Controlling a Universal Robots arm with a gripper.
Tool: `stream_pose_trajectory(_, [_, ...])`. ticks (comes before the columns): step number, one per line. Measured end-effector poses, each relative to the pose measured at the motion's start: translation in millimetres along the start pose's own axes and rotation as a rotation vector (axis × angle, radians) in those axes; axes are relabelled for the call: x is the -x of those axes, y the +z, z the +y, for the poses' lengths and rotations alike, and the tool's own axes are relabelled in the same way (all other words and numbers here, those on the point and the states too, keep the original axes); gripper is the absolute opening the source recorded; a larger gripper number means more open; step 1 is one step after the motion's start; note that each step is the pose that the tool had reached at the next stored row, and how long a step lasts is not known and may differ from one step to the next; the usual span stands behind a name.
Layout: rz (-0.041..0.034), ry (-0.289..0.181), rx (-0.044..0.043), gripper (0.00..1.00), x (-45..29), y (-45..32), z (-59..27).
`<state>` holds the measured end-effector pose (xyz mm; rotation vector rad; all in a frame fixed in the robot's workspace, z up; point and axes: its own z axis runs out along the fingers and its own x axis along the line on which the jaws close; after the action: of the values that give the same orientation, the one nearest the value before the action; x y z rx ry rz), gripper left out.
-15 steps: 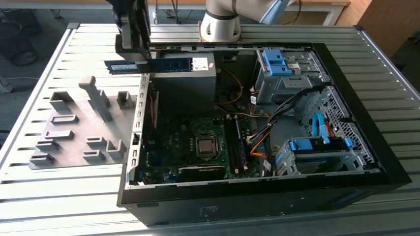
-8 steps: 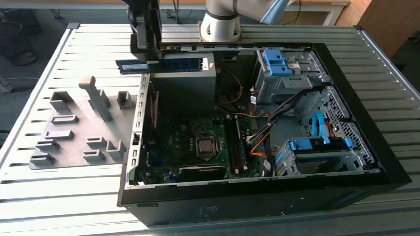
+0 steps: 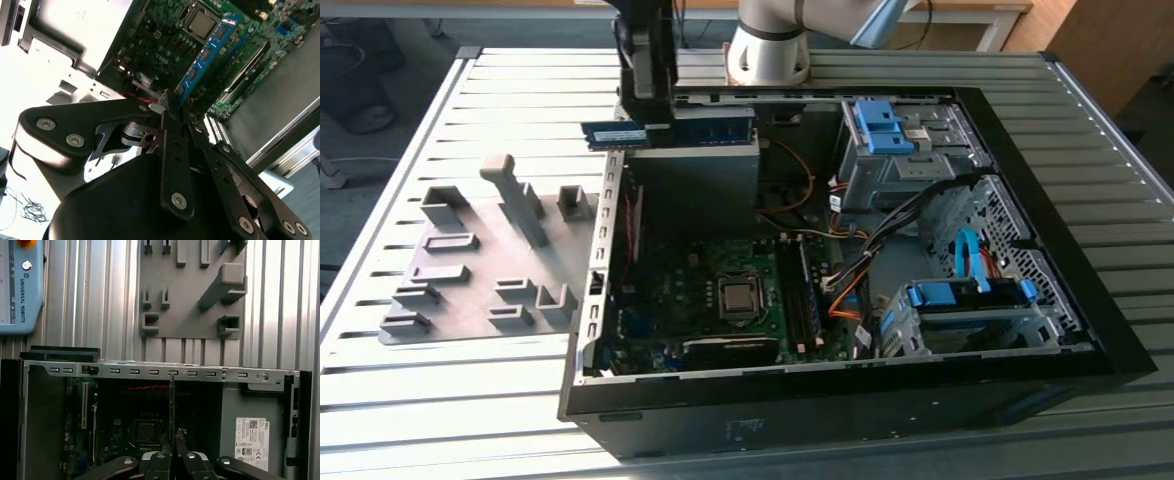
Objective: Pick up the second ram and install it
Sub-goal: 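Pick up the second ram and move it above second insertion slot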
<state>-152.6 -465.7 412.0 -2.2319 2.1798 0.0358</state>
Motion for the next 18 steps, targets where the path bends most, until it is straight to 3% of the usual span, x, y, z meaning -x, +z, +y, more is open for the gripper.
stream_pose_trajectory(10, [0.0000, 0.000, 0.0000, 0.14, -0.9, 0.0, -38.3])
stream_pose_trajectory(18, [0.0000, 0.000, 0.0000, 0.14, -1.9, 0.7, -79.2])
